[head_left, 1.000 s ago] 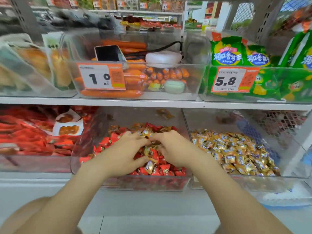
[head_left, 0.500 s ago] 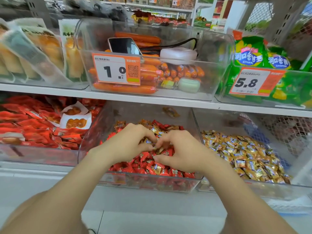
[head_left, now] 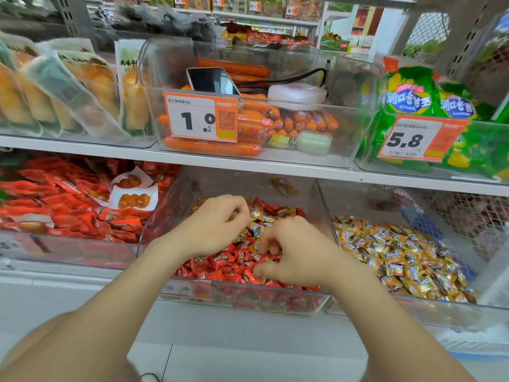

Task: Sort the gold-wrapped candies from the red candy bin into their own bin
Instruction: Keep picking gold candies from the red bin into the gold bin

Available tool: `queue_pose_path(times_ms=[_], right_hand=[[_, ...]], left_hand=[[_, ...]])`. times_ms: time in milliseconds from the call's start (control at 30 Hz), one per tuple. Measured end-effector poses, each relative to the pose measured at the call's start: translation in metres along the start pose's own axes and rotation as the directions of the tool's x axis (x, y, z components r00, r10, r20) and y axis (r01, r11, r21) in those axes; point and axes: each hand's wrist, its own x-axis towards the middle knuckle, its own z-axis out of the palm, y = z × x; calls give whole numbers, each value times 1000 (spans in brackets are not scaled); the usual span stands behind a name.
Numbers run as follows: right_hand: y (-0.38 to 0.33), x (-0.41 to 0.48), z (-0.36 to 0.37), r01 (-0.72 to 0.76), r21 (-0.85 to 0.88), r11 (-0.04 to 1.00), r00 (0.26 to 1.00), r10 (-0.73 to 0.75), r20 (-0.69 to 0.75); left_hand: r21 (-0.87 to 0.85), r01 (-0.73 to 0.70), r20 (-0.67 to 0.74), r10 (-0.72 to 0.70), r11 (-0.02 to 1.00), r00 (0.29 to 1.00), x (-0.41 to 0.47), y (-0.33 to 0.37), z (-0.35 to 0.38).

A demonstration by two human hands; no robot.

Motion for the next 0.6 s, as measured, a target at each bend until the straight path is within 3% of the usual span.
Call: queue_pose_path(times_ms=[67, 167, 300, 400, 600], right_hand=[[-2, 2, 6, -10, -56, 998, 995, 15, 99], [3, 1, 1, -38, 20, 999, 993, 36, 117], [14, -3, -15, -54, 263, 963, 998, 62, -20], [25, 1, -17, -104, 331, 938, 978, 156, -136], [22, 18, -5, -171, 259, 951, 957, 223, -185]], left_hand=[[83, -26, 18, 25, 996, 1000, 2, -9, 3], [335, -12, 124, -32, 942, 992, 7, -22, 11], [300, 34, 198, -97, 953, 975, 13, -21, 11], [338, 29, 272, -127, 941, 954, 14, -25, 8], [318, 12, 238, -92, 948, 967, 13, -29, 9]])
